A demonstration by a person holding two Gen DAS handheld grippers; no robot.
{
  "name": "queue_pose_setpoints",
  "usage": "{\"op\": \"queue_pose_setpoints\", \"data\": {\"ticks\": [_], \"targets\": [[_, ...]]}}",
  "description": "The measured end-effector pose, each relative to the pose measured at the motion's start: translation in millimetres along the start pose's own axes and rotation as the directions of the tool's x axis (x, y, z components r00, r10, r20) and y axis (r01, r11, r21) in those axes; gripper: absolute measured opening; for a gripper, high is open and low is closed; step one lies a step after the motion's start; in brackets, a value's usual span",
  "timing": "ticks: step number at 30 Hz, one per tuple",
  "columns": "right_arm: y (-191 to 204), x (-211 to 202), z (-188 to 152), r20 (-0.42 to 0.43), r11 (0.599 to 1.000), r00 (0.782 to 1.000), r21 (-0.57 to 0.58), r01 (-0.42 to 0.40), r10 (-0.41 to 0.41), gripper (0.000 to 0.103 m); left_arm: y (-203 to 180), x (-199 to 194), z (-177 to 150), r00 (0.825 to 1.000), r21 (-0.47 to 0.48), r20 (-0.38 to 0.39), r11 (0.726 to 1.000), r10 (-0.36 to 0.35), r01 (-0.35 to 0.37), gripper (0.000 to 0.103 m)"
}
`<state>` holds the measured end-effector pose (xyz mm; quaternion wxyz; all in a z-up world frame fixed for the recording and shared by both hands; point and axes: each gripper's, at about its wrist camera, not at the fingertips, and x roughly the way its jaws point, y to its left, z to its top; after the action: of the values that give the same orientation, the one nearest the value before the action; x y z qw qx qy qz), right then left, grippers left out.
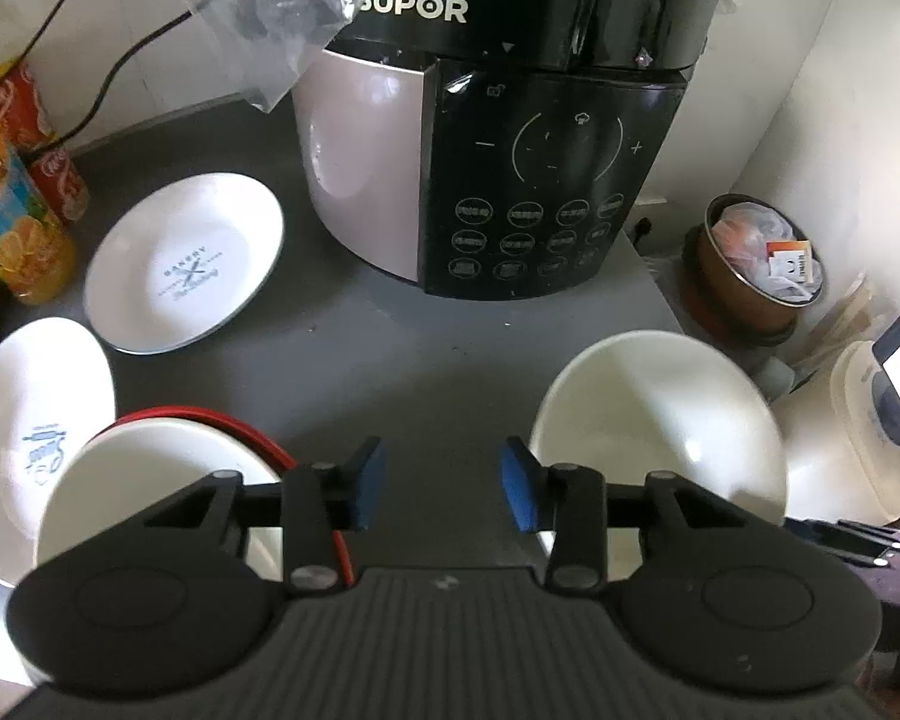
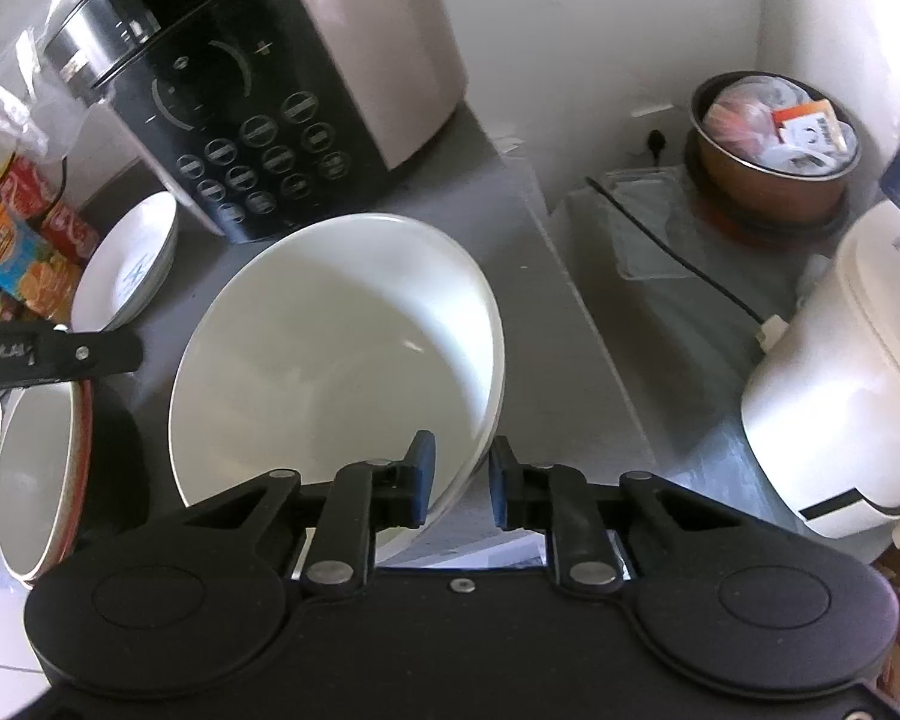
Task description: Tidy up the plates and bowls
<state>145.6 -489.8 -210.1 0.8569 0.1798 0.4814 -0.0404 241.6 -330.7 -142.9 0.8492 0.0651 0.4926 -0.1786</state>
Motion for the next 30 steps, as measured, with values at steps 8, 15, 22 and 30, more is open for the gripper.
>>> {"op": "queue_pose_setpoints", "data": {"ticks": [8,15,22,30], "targets": [[5.0,3.1,2.5,-0.004,1.000,1.000,0.001,-0.008,0.008,0.014,5.2,12.9,1.2,0.999,-0.004,-0.015,0.999,-0.049,0.048,0.040],[10.9,2.9,1.1,0.006,1.000,1.000,0.004,-0.005,0.005,0.008,6.2,34.7,-1.4,0.990,-0.025,-0.098,0.994,-0.104,0.102,0.026],[15.6,-2.3,3.5,0.010,1.000,1.000,0.016,-0.020,0.020,0.008,12.4,41.7,-3.4,0.983,-0.062,-0.153,0.994,-0.104,0.095,0.009],[35.1,-19.4,17.5,0.048,0.998,0.997,0.017,-0.054,0.053,0.007,33.6,9.0,6.8,0.989,-0.098,-0.098,0.990,-0.107,0.097,0.008]]}}
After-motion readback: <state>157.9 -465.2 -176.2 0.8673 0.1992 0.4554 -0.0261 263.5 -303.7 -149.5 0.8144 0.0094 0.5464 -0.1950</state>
